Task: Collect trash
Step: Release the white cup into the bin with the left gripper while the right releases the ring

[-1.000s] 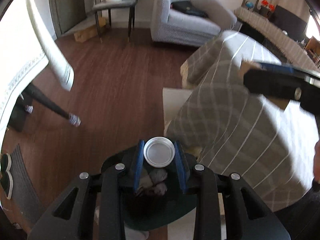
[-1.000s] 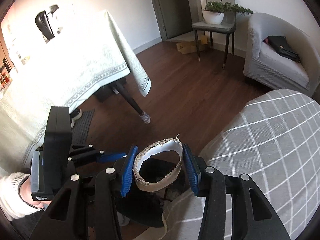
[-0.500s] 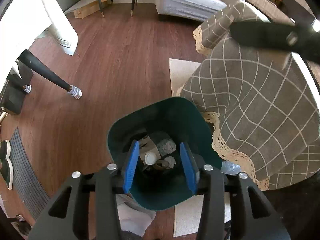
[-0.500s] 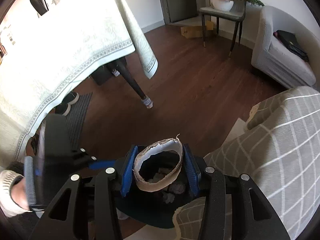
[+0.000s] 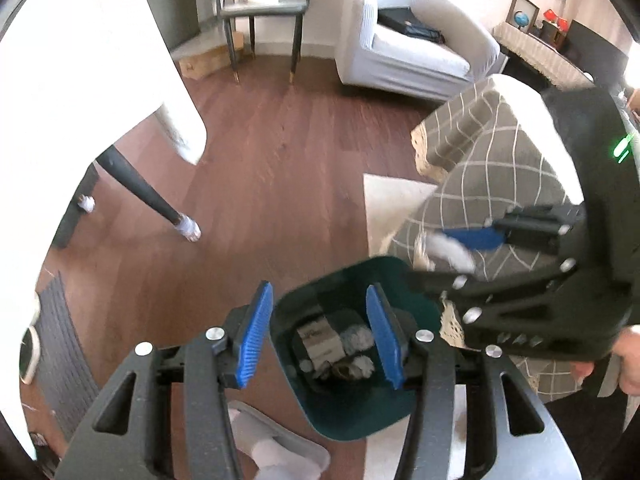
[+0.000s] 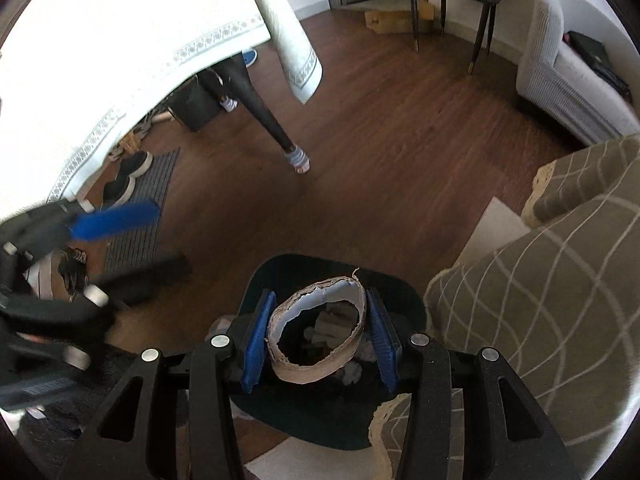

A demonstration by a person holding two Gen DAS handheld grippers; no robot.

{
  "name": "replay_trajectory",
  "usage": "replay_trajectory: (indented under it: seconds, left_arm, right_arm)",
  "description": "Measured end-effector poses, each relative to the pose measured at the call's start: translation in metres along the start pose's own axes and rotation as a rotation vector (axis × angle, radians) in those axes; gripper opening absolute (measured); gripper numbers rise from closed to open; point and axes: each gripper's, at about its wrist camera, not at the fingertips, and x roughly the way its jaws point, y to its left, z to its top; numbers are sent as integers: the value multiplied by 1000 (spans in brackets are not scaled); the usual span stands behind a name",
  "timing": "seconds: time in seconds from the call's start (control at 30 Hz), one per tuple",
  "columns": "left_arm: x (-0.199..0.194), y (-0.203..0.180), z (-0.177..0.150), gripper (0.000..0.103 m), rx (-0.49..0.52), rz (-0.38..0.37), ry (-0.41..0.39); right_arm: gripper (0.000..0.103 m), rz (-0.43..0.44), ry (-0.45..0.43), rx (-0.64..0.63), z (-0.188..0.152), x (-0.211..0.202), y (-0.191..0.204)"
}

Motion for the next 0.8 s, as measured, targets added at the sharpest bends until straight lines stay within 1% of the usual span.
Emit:
replay_trajectory:
  seconds: [0.1, 0.17, 0.3, 0.33, 0.37, 0.4, 0.43, 0.47, 0.63, 0.8]
  left_arm:
    - [-9, 2, 7, 49, -12, -13, -31]
    - [-12, 1, 10, 47, -20, -19, -44]
    - [-18, -2, 18, 37, -25, -35, -60]
    - [-19, -3, 20, 36, -30, -44, -62]
    - [-22, -4, 22, 36, -33, -51, -65]
    - [-23, -5, 23, 36, -34, -56, -71]
    - [-26, -7, 26, 36, -36, -61, -81]
    - [-27, -9, 29, 36, -35, -62, -88]
    - [-40, -14, 41, 36, -42, -63, -136]
    - [-49, -21, 48, 36, -43, -69, -164]
  right_arm:
    - [46, 13, 34, 0, -7, 12, 3]
    - [46, 7, 61, -12, -12, 21, 6]
    - [47, 6, 121, -25, -25, 41, 8]
    - [47, 7, 129, -28, -28, 43, 8]
    - [48, 7, 131, -29, -30, 44, 8]
    - [55, 3, 134, -27, -32, 45, 7]
    - [60, -4, 135, -22, -33, 45, 6]
    - [62, -7, 135, -19, -35, 45, 5]
    - [62, -15, 146, -39, -43, 43, 5]
    - [62, -8, 172, -50, -56, 47, 7]
